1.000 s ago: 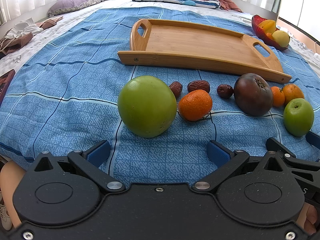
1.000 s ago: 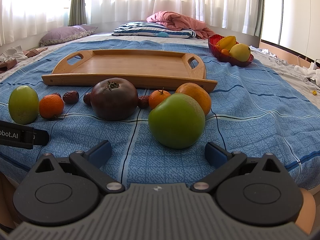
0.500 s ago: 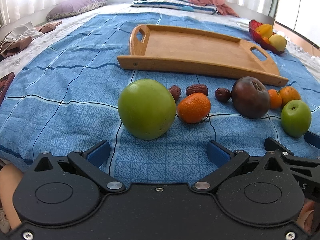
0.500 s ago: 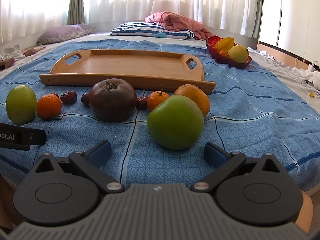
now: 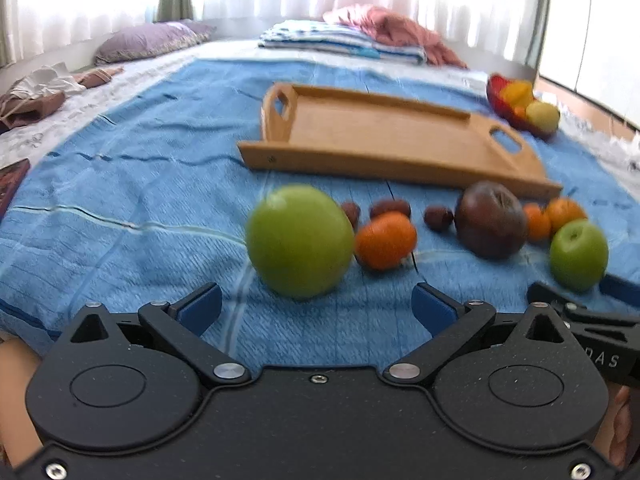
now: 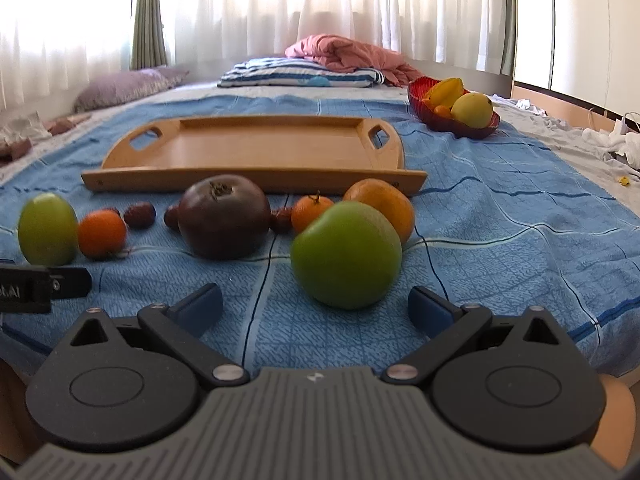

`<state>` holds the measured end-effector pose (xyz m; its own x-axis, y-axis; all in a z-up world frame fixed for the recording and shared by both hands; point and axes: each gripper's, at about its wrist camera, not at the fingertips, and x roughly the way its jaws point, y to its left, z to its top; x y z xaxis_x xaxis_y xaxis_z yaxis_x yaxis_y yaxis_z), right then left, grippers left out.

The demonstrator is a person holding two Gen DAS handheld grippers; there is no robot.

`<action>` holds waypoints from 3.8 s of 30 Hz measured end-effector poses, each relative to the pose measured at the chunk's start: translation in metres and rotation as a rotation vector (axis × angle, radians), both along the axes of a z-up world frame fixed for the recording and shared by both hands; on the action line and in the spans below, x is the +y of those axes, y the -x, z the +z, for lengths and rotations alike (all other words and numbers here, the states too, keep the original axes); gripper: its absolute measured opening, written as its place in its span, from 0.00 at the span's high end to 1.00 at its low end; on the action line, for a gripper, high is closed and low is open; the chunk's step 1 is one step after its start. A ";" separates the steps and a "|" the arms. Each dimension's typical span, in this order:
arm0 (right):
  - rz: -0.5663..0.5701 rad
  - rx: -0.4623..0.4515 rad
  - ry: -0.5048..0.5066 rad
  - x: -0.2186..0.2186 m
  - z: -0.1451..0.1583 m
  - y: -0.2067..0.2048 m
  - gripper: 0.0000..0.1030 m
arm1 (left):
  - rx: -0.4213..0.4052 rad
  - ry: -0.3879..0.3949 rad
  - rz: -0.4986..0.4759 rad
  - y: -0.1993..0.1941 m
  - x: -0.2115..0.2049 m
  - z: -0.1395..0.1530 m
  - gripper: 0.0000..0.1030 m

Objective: Organize fruits
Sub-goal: 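Lower the left tool to one green apple while the right tool approaches the other, then close the left tool on a green apple while the right tool grasps the other green apple, then carry the green apple in the left tool over the tray while the right tool carries its apple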

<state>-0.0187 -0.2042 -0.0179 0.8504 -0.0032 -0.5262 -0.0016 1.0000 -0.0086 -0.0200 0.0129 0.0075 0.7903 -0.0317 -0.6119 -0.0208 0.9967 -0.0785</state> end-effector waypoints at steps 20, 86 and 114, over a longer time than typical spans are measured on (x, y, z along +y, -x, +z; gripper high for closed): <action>-0.028 -0.113 0.035 -0.002 0.008 0.000 0.28 | -0.083 -0.012 0.040 -0.008 0.009 0.008 0.26; 0.022 -0.194 -0.175 -0.050 0.067 -0.055 0.40 | -0.197 0.069 -0.027 -0.083 0.014 0.089 0.45; 0.041 0.074 -0.250 -0.055 0.084 -0.271 0.40 | 0.048 0.110 -0.012 -0.299 0.018 0.081 0.45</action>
<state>0.2523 -0.2593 0.0661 0.8064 0.1684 -0.5669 -0.0336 0.9701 0.2404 0.2789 0.0312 0.0884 0.7591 -0.1100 -0.6416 -0.0154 0.9823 -0.1866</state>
